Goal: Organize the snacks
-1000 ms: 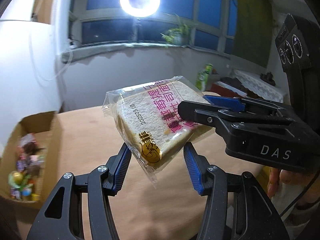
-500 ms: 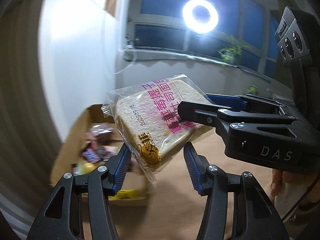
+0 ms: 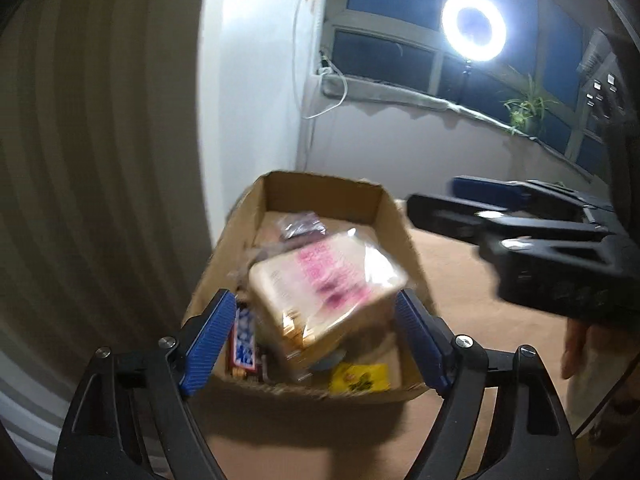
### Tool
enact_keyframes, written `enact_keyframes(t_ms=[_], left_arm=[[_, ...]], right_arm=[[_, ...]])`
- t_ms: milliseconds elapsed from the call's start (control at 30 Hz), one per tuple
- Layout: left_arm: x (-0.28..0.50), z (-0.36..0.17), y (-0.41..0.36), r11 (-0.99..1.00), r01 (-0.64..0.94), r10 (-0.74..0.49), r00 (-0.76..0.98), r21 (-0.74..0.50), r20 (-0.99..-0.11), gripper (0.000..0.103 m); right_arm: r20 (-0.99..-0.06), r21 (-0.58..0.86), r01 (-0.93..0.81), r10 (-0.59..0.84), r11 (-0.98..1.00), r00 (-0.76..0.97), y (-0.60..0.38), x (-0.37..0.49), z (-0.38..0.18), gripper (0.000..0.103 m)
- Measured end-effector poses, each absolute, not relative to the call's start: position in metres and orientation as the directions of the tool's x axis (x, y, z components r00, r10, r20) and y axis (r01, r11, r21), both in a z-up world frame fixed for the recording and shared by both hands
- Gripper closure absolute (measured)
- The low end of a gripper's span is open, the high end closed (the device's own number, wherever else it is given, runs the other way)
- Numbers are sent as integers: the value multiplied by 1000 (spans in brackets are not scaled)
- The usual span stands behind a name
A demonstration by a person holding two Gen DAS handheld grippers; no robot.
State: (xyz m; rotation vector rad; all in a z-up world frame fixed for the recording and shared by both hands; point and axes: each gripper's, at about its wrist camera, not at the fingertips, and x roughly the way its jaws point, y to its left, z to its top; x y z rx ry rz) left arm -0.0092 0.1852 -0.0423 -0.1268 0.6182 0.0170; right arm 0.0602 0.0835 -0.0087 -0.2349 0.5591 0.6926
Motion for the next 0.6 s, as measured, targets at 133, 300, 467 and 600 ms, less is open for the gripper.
enact_keyframes(t_ms=[133,300,467,600], left_arm=[[-19,-43,197,987,-95,4,814,-126,-581,21],[-24,-34,204,984,-123,27,825,-132,-565,21],[-25,-23,195,987,-119,37,829,-112,-559,21],[-32,-13,179,989,-106,32,841,-107,-540,21]], right_arm=[[-557,-35,-621,500,783,663,67,57,-12,27],[-544,-45,-550,442,834,714,42,48,-14,9],[-547,-31,-507,410,861,730,17,36,-13,9],[-533,-37,-472,382,881,755,-8,22,-8,9]])
